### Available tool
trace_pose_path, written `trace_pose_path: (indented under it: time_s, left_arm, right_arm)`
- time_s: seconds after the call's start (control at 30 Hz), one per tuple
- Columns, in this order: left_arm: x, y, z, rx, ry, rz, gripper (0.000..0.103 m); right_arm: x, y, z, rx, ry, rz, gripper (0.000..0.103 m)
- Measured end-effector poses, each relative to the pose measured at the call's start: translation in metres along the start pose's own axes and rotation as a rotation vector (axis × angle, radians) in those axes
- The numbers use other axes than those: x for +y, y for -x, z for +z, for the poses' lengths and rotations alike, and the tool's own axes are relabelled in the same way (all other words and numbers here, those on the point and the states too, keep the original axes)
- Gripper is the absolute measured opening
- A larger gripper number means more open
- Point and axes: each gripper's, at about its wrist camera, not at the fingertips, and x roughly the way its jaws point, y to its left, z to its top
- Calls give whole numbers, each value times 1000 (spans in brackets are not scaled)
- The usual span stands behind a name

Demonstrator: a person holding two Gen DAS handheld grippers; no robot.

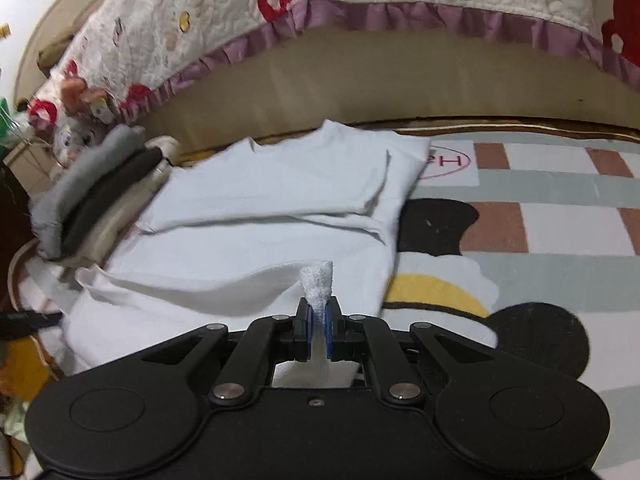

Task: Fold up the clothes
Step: 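Lift the hem with both grippers and fold it toward the collar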

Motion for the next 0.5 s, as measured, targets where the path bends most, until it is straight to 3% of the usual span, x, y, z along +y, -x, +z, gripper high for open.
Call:
trace_pose_path:
  time_s: [0.13, 0.23, 0.33, 0.5]
  left_arm:
    - [-12, -1, 16, -43, -36, -8, 41]
    - [-24, -4, 30, -54, -42, 19, 41]
    - [-30, -18, 39, -44, 4, 19, 47]
    - [-35, -55, 53, -15, 82, 84, 47]
  right_arm:
    - [2, -4, -1, -11, -5, 8, 9]
    - [5, -5, -2, -3, 7, 15, 9]
    - [9, -2, -4, -8, 28, 42, 9]
    - [14, -2, -6, -17, 46, 77, 9]
